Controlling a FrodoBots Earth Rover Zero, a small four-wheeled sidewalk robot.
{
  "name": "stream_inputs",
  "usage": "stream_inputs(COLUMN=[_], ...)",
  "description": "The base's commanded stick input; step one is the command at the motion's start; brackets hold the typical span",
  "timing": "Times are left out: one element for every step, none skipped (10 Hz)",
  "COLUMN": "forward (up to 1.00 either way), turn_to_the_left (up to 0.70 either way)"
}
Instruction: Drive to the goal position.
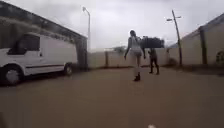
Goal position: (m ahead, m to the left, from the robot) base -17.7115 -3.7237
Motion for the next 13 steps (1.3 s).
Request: stream_inputs(forward=[0.0,0.0,0.0,0.0,0.0,0.0,0.0,0.0,0.0,0.0,0.0,0.0,0.0], turn_to_the_left=[-0.69,-0.69,-0.69,-0.69,-0.69,-0.69,-0.69,-0.68,-0.68,-0.69,-0.69,-0.69,-0.68])
